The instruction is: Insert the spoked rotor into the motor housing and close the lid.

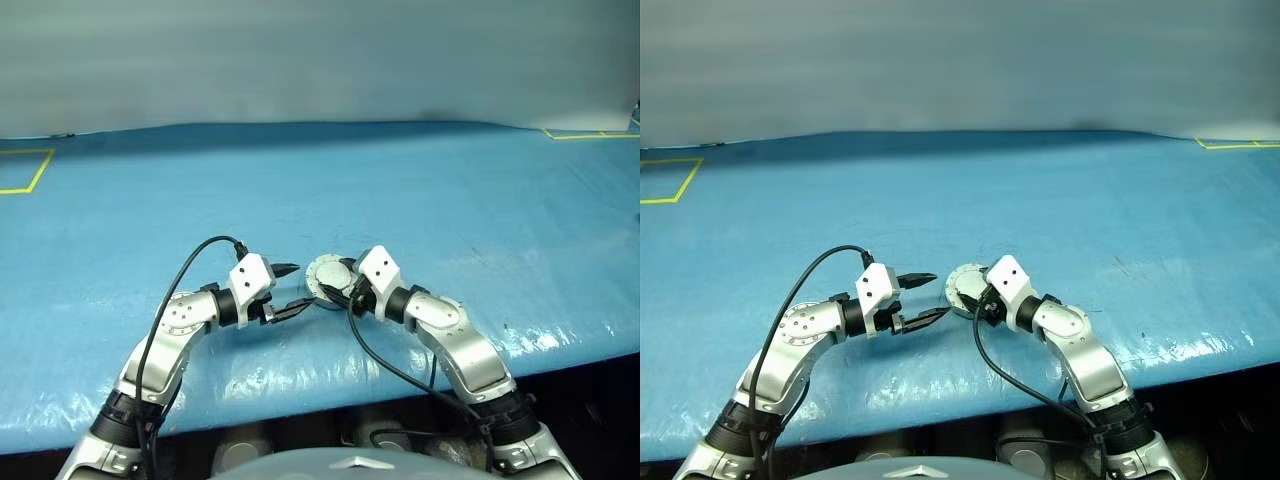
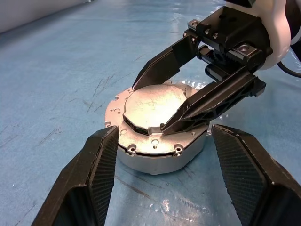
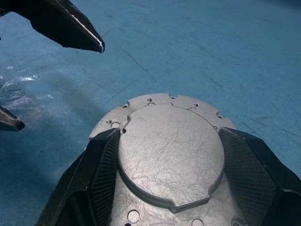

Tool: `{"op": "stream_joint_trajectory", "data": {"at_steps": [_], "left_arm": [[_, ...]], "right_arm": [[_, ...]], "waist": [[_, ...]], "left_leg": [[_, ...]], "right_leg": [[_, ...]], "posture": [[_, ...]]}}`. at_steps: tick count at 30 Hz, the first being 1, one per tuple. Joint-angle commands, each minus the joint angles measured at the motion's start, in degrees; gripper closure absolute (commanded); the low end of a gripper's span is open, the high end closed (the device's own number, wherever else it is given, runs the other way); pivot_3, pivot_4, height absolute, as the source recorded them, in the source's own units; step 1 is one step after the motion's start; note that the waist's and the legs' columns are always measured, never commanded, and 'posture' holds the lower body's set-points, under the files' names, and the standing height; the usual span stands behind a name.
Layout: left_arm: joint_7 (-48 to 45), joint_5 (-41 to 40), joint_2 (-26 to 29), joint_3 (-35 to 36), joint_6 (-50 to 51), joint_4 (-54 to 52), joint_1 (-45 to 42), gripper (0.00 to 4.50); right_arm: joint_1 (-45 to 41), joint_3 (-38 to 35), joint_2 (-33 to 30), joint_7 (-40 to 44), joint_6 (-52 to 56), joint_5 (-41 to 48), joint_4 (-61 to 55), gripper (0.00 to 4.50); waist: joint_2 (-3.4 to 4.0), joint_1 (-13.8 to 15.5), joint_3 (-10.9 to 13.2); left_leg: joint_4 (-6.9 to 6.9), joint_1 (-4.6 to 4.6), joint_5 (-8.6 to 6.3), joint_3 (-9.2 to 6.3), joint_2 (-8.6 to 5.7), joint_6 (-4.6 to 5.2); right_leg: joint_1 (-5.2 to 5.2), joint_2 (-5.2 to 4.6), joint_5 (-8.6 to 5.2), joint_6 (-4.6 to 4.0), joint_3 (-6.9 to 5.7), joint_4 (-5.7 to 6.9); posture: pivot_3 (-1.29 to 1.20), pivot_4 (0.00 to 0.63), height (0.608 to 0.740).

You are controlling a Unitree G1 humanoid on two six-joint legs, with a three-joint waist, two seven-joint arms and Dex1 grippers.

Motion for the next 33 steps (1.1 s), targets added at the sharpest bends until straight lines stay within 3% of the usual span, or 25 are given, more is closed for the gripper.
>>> {"op": "stream_joint_trajectory", "data": {"at_steps": [1,13,20,24,33], "left_arm": [[0.24,-0.04,-0.45,0.15,-1.24,-0.72,-0.56,1.13],[0.3,0.0,-0.32,0.28,-0.92,-1.0,-0.38,1.13],[0.28,-0.27,-0.34,0.68,-0.81,-0.66,-0.8,1.13],[0.41,-0.27,-0.32,0.72,-0.64,-0.8,-0.64,1.13],[0.5,-0.16,-0.58,0.35,-0.45,-1.07,-0.67,1.13]], "right_arm": [[2.65,2.27,-0.19,-1.68,4.65,-2.82,7.26,1.5],[2.96,1.97,3.47,-6.89,6.93,-3.58,9.02,1.5],[3.62,0.71,3.54,-2.7,0.67,-0.44,5.62,1.5],[3.54,3.51,1.97,0.03,-1.86,-1.97,2.03,1.5],[1.56,4.2,1.71,2.74,4.76,-0.31,0.25,1.5]], "waist": [[-0.08,0.02,-0.11],[-0.29,-0.12,-0.61],[-0.23,-0.03,-0.57],[-0.19,-0.06,-0.51],[-0.18,-0.31,-0.47]], "left_leg": [[0.0,0.02,0.0,-0.01,0.01,0.0],[-0.21,0.25,-0.01,-0.08,0.04,-0.04],[-0.23,0.23,-0.03,-0.14,0.04,-0.1],[-0.38,0.18,-0.12,-0.09,-0.02,-0.2],[-0.62,0.02,-0.31,-0.11,0.09,-0.37]], "right_leg": [[0.0,0.0,0.0,0.0,-0.01,0.0],[-0.04,-0.13,-0.04,-0.11,0.04,-0.01],[-0.14,-0.19,-0.05,-0.12,0.03,-0.05],[-0.25,-0.1,-0.07,-0.18,0.05,-0.08],[-0.27,0.49,-0.33,-0.6,0.06,-0.07]], "posture": [[0.0,0.15,0.74],[0.0,0.15,0.74],[0.0,0.15,0.74],[0.0,0.15,0.74],[0.0,0.15,0.74]]}}
